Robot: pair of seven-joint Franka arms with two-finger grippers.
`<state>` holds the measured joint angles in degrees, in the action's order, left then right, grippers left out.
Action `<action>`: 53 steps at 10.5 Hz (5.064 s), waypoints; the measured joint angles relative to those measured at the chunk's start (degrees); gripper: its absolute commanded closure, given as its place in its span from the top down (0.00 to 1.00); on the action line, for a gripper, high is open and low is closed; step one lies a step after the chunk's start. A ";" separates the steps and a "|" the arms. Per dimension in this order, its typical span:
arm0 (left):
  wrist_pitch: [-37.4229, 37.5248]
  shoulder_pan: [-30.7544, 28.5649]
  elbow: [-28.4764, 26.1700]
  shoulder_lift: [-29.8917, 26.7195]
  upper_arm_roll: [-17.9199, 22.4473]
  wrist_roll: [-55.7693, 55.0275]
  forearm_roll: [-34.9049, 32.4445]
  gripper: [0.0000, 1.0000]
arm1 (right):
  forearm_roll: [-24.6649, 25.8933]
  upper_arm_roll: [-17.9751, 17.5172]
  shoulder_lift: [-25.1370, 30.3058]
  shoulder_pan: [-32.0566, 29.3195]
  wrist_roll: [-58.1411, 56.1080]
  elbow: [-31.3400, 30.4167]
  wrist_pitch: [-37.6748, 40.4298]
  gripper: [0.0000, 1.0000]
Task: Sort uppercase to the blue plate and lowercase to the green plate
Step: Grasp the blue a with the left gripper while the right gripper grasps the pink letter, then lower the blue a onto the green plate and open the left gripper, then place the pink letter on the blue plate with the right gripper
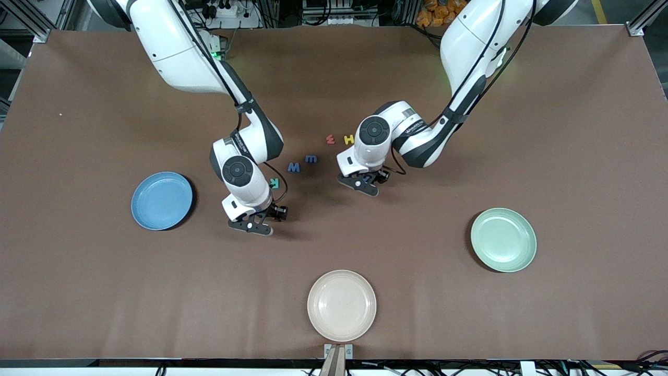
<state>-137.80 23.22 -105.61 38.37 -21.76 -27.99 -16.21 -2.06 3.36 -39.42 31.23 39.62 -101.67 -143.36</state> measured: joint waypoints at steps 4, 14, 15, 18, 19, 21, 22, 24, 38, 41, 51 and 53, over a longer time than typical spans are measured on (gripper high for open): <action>-0.28 0.02 0.00 0.27 0.00 -0.05 -0.53 0.02 | -0.16 -0.85 0.29 -0.39 -0.10 0.00 1.03 0.54; 8.93 -18.64 3.30 -10.32 0.56 8.52 -1.01 0.00 | -0.20 -1.04 0.56 -0.74 -2.03 -0.02 1.74 0.35; 8.93 -21.60 3.78 -10.22 0.62 9.44 -1.01 0.00 | -0.21 -1.05 0.56 -0.76 -2.04 -0.02 1.75 0.35; 8.93 -29.29 5.26 -9.02 0.71 12.17 -1.01 0.00 | -0.29 -1.73 0.55 -1.37 -2.19 0.58 4.00 0.32; 8.93 -30.52 5.43 -8.45 0.88 12.72 -1.01 0.00 | -0.60 -2.03 0.53 -1.85 -2.94 1.09 6.00 0.32; 8.93 -33.89 6.12 -6.40 1.21 15.92 -1.01 0.00 | -2.19 -2.11 0.53 -3.03 -6.92 2.51 10.07 0.32; 8.91 -35.84 6.60 -5.11 1.23 18.12 -1.01 0.04 | -2.34 -2.10 0.57 -3.76 -9.02 3.61 12.23 0.32; 8.78 -38.03 7.20 -2.66 1.23 19.81 -1.01 0.99 | -2.35 -2.03 1.55 -5.92 -14.81 5.18 15.62 0.32; 20.14 -27.12 10.38 -7.57 -19.51 -11.15 -0.96 1.00 | -2.32 11.78 11.71 -19.80 -68.05 -14.07 18.37 0.33; 19.93 -18.33 9.49 -5.07 -19.40 -30.34 -0.97 1.00 | -2.35 11.91 12.23 -20.49 -70.00 -15.58 18.21 0.78; 10.08 -4.21 6.69 5.69 -12.95 -58.49 -3.19 1.00 | -3.25 3.03 17.04 -19.52 -47.70 -9.71 27.29 0.84; 10.08 -3.99 6.42 5.69 -12.96 -63.15 -3.20 0.93 | -3.31 -1.57 17.93 -19.39 -38.83 -9.72 26.39 0.82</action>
<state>-127.73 19.23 -99.20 44.06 -34.72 -91.14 -19.41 -5.36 1.79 -21.50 11.84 0.79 -111.39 -116.98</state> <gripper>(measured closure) 0.000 0.163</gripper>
